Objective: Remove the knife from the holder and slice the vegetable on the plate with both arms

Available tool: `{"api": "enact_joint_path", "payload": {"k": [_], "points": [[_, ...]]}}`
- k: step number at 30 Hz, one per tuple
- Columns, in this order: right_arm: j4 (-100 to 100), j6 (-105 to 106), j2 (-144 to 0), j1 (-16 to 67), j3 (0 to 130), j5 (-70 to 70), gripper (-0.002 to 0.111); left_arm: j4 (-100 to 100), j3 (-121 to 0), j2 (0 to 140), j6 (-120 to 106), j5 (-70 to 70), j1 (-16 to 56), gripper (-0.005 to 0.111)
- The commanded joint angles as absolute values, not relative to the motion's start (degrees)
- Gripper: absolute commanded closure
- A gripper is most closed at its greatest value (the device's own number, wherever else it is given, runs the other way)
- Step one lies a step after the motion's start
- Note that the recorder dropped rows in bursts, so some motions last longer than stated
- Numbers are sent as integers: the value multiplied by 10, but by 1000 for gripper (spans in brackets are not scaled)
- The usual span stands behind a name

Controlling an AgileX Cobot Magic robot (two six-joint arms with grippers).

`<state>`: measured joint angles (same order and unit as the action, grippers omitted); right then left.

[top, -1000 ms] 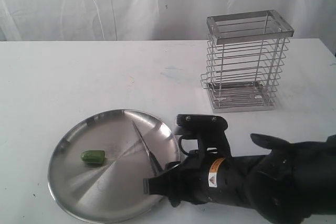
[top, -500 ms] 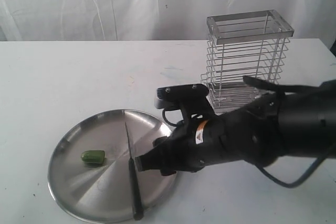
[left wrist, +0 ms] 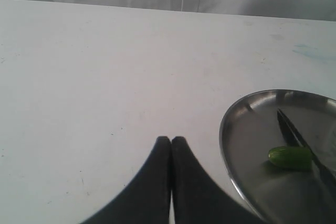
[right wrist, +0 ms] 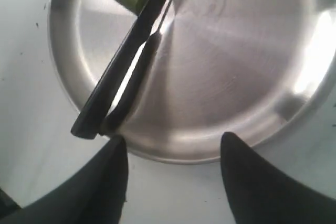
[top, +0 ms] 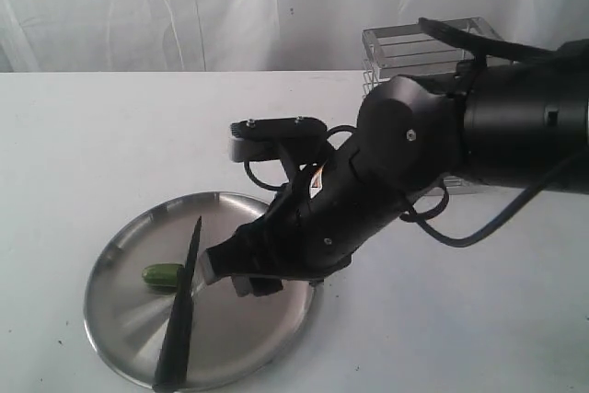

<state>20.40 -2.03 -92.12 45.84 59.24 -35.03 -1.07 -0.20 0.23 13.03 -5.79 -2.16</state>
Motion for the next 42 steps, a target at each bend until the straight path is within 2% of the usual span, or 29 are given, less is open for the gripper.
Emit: {"api": "enact_joint_path", "payload": {"k": [1,17,25,30,36,42], "points": [[287,29,-946,456,605,-359,58,-6,0,0,131,-56,-19,107],[395,14,-1053,486,666,-314,58,-6,0,0,131,-56,-19,107],[413,20,-1033,486,671,-313,58,-6,0,0,131,-56,-19,107],[415,20,-1017,510,707,-368,58,-6,0,0,131,-56,-19,107],[387,-4,-1075,525,767,-403,58,-6,0,0,131,-56,-19,107],[156,-185,-1112,526,864,-573,58,-6,0,0,131,-56,-19,107]]}}
